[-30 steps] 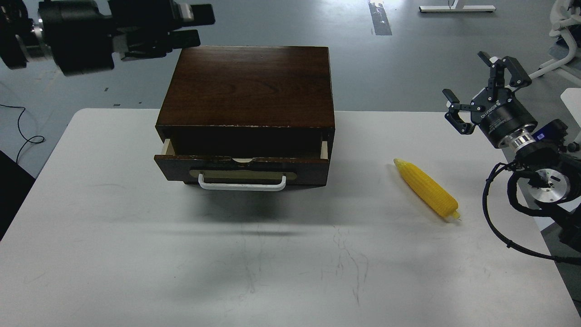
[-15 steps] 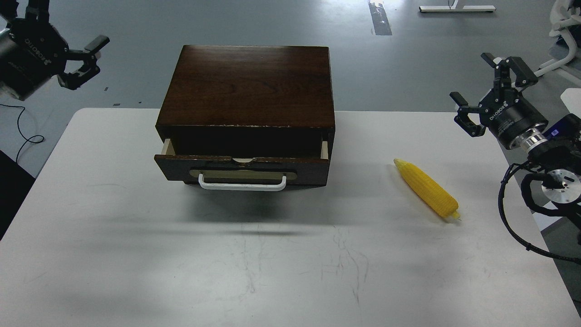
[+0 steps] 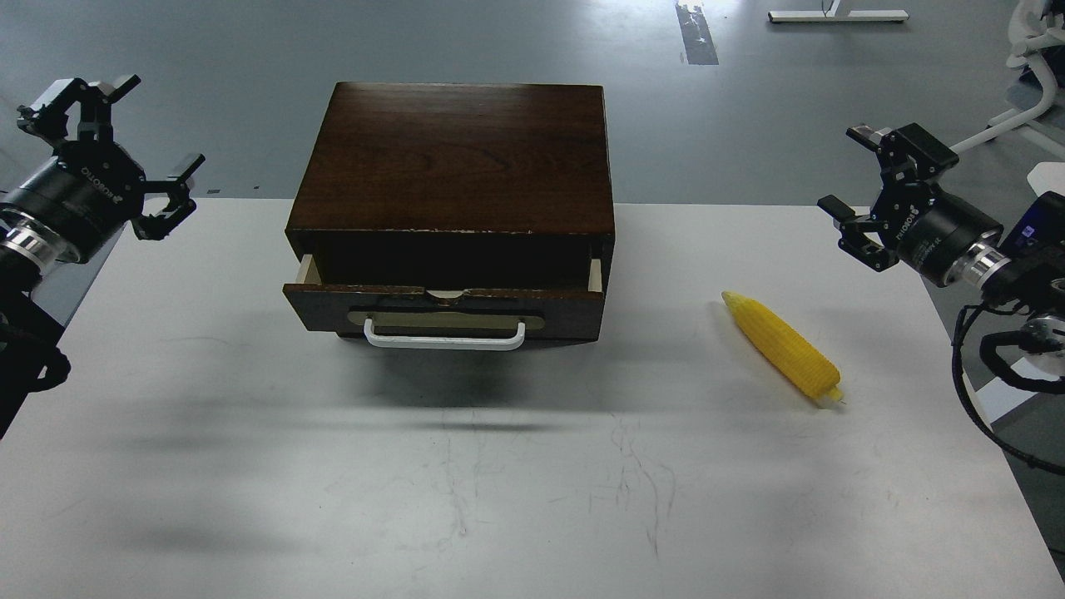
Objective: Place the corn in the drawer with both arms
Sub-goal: 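Reach the right gripper down and grasp the yellow corn cob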
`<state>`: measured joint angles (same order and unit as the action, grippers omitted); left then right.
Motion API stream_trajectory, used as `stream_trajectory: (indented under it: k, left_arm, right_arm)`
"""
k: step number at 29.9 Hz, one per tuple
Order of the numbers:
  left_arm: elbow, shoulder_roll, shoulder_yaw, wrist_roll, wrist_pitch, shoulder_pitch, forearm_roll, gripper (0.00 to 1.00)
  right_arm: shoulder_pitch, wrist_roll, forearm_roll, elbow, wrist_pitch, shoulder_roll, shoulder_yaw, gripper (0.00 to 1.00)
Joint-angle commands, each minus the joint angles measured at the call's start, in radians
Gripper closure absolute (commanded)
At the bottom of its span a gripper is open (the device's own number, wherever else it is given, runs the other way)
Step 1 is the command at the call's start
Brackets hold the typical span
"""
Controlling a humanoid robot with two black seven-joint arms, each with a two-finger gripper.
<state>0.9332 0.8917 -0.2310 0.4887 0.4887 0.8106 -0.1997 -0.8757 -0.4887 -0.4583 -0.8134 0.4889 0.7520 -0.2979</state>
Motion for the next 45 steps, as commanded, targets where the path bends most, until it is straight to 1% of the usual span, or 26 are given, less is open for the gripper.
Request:
stream_trajectory:
  k: [1, 3, 5, 9, 12, 13, 15, 16, 19, 29, 33, 39, 44, 45]
  left_arm:
    - [0.004, -0.007, -0.018, 0.0, 0.0, -0.001, 0.0, 0.01]
    - [0.003, -0.017, -0.022, 0.0, 0.0, -0.002, 0.0, 0.01]
    - [0.004, -0.017, -0.022, 0.0, 0.0, -0.004, 0.0, 0.01]
    - [0.007, -0.019, -0.022, 0.0, 0.0, -0.004, 0.0, 0.01]
    - [0.009, -0.017, -0.024, 0.0, 0.0, -0.004, 0.0, 0.01]
    - [0.009, -0.017, -0.024, 0.0, 0.0, -0.004, 0.0, 0.01]
    - [0.009, -0.016, -0.025, 0.0, 0.0, -0.004, 0.0, 0.01]
    - [0.009, -0.017, -0.025, 0.0, 0.0, -0.004, 0.0, 0.01]
    - [0.01, -0.017, -0.025, 0.0, 0.0, -0.004, 0.0, 0.01]
    - [0.009, -0.023, -0.025, 0.0, 0.0, -0.004, 0.0, 0.01]
    - [0.01, -0.023, -0.036, 0.0, 0.0, -0.004, 0.0, 0.01]
    - [0.01, -0.022, -0.037, 0.0, 0.0, -0.004, 0.0, 0.01]
    - [0.01, -0.022, -0.042, 0.0, 0.0, -0.004, 0.0, 0.01]
    - [0.01, -0.022, -0.047, 0.0, 0.0, -0.004, 0.0, 0.01]
  right_arm:
    - [-0.058, 0.0, -0.172, -0.035, 0.0, 0.058, 0.025, 0.0]
    - [-0.112, 0.0, -0.366, -0.058, 0.0, 0.069, 0.077, 0.0]
    - [-0.144, 0.0, -0.513, -0.07, 0.0, 0.067, 0.118, 0.0]
    - [-0.173, 0.0, -0.69, -0.069, 0.0, 0.056, 0.181, 0.0]
    - [-0.218, 0.0, -0.836, -0.063, 0.0, 0.015, 0.293, 0.0]
    - [-0.239, 0.0, -0.879, -0.052, -0.028, -0.012, 0.346, 0.0]
    - [-0.258, 0.0, -0.907, -0.036, -0.075, -0.034, 0.403, 0.0]
    - [-0.279, 0.0, -0.919, -0.018, -0.107, -0.055, 0.461, 0.0]
    - [-0.311, 0.0, -0.919, 0.003, -0.131, -0.105, 0.555, 0.0]
    - [-0.305, 0.0, -0.941, 0.003, -0.139, -0.111, 0.612, 0.0]
    - [-0.301, 0.0, -0.947, 0.005, -0.174, -0.12, 0.641, 0.0]
    - [-0.296, 0.0, -0.947, 0.034, -0.211, -0.171, 0.692, 0.0]
    - [-0.296, 0.0, -0.947, 0.046, -0.222, -0.194, 0.717, 0.04]
    - [-0.293, 0.0, -0.947, 0.053, -0.222, -0.198, 0.727, 0.06]
